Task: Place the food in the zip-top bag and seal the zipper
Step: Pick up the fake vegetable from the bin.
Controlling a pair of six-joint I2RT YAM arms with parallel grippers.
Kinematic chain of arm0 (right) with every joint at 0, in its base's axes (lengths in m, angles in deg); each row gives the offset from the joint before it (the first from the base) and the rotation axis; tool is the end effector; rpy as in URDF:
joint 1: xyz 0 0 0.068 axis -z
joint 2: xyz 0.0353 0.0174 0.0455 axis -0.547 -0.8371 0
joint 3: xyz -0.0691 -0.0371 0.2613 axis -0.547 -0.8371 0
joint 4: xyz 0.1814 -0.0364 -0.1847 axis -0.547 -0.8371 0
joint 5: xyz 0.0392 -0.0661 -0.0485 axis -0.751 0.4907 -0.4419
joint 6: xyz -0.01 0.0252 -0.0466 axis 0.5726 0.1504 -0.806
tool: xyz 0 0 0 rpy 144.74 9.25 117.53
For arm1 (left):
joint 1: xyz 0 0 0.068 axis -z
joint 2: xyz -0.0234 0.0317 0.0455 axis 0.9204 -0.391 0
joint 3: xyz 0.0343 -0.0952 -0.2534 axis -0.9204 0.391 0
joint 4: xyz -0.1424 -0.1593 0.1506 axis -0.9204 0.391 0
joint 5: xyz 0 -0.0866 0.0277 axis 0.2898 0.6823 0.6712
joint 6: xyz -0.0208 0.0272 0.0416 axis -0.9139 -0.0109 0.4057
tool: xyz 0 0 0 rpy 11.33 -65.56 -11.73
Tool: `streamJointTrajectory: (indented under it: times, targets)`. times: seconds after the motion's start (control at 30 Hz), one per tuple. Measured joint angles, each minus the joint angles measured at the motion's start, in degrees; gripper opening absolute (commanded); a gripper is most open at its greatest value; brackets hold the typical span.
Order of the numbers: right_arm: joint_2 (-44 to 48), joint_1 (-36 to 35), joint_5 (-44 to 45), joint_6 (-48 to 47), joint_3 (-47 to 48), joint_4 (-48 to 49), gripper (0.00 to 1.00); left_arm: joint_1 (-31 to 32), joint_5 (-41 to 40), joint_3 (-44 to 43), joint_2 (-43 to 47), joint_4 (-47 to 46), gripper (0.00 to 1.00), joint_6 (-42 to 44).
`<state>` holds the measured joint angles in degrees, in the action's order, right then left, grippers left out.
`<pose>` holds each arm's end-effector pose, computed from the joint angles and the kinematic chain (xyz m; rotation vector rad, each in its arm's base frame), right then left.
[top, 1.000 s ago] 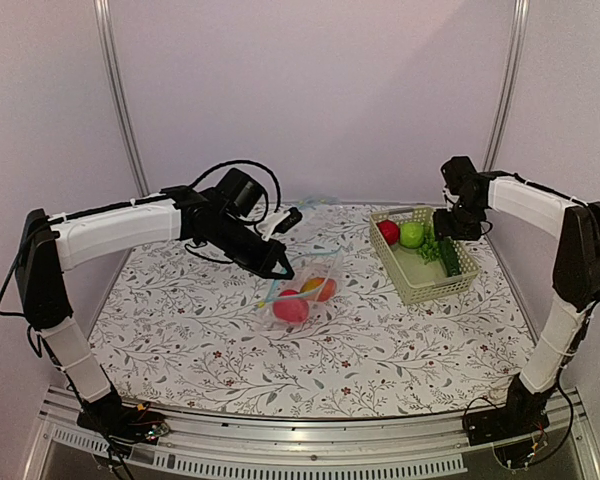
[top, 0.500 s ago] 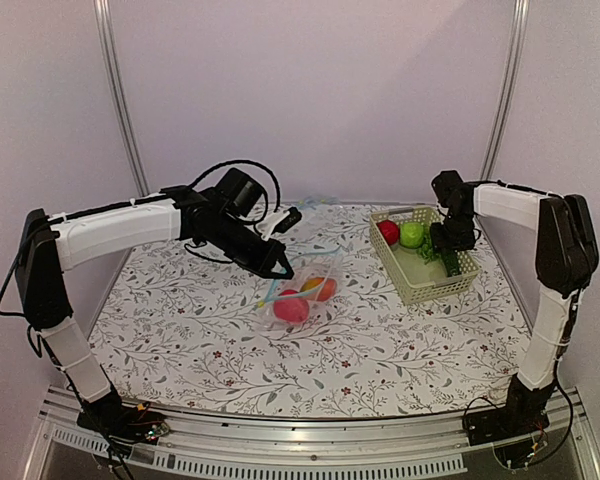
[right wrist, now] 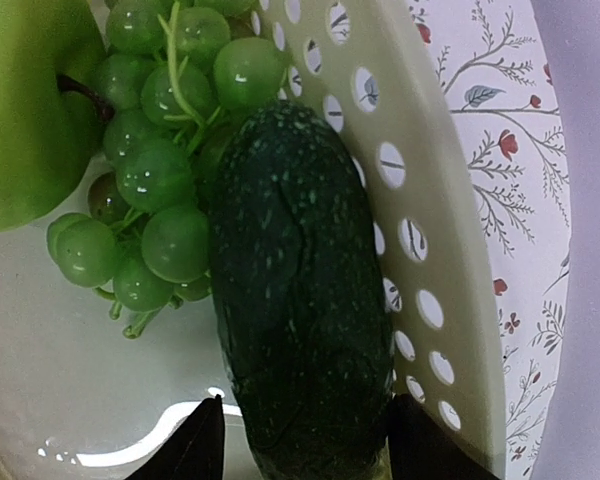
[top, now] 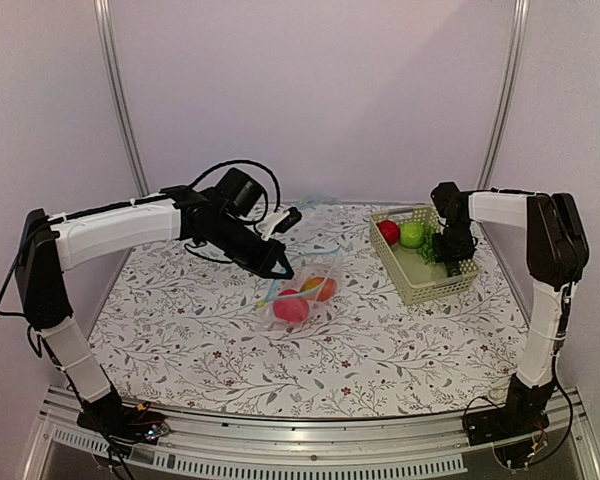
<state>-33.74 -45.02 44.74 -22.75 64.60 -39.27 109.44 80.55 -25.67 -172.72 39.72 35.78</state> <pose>0.4027 0.0728 0.1786 0.0211 2.7552 -0.3642 0.2670 -0.2637 0.2710 0.8634 2.5035 -0.8797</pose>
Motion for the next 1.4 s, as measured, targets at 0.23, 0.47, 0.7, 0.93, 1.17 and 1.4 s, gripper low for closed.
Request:
streamJointTrajectory:
  times: [0.23,0.47,0.7,0.93,1.17,1.4]
  targets:
    - [-0.9,0.0,1.0,-0.6,-0.1,1.0,0.49,0.0,0.0,0.0,0.0,0.0,0.00,0.0]
    - [-1.0,0.0,1.8,-1.0,-0.1,2.2,0.40,0.0,0.0,0.0,0.0,0.0,0.00,0.0]
    - [-1.0,0.0,2.0,-1.1,-0.1,2.9,0.33,0.0,0.0,0.0,0.0,0.0,0.00,0.0]
    - [0.7,0.1,0.9,-1.0,-1.1,2.6,0.31,0.0,0.1,0.0,0.0,0.0,0.00,0.0]
    - [14.0,0.3,-2.8,-0.6,-1.4,1.1,0.31,-0.2,0.8,0.0,0.0,0.0,0.00,-0.1]
    - [27.3,0.3,-11.3,0.1,-3.4,1.1,0.31,-0.2,1.4,0.0,0.0,-0.4,0.00,-1.7]
